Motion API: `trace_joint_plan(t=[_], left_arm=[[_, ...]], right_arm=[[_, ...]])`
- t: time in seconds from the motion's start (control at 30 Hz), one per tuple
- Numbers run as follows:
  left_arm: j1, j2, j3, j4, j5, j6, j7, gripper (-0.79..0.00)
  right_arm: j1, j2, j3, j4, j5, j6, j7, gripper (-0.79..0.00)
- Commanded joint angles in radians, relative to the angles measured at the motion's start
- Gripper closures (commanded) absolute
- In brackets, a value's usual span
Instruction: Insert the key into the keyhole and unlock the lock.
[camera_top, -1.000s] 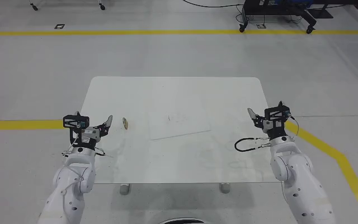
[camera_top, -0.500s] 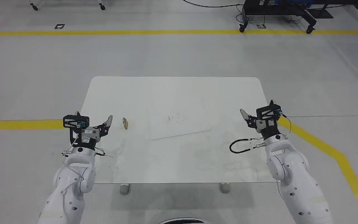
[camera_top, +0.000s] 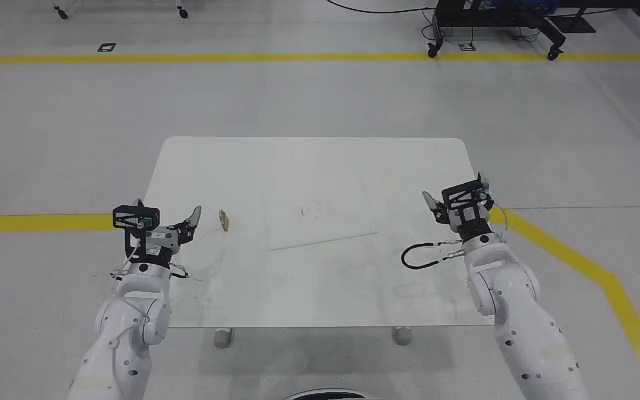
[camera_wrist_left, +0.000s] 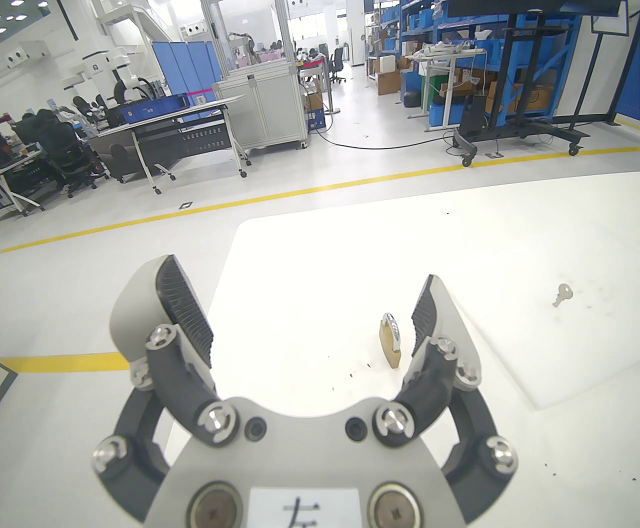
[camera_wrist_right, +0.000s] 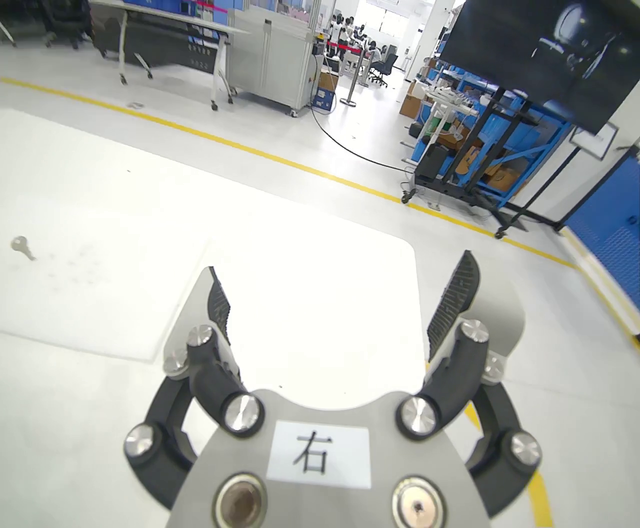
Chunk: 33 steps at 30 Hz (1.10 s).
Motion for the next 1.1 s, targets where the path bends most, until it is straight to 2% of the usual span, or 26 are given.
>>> trace_joint_plan(t=[0.0, 0.3, 0.53, 0.73, 1.07], left_arm=[[0.000, 0.000, 0.000, 0.000, 0.000, 0.000, 0.000, -0.785], [0.000, 0.000, 0.000, 0.000, 0.000, 0.000, 0.000, -0.785], [0.000, 0.000, 0.000, 0.000, 0.000, 0.000, 0.000, -0.785], [0.000, 0.000, 0.000, 0.000, 0.000, 0.000, 0.000, -0.785], [0.000, 0.000, 0.000, 0.000, 0.000, 0.000, 0.000, -0.785]], right_arm=[[0.051, -0.005, -0.066, 0.017, -0.043, -0.036, 0.063, -0.785], [0.286, -0.044, -0.294, 0.206, 0.024, -0.213, 0.188, -0.785], [0.431, -0.090, -0.457, 0.359, 0.077, -0.260, 0.219, -0.785], [0.534, -0.122, -0.521, 0.472, 0.221, -0.370, 0.202, -0.785], [0.675, -0.187, -0.619, 0.688, 0.378, -0.378, 0.209, -0.785]])
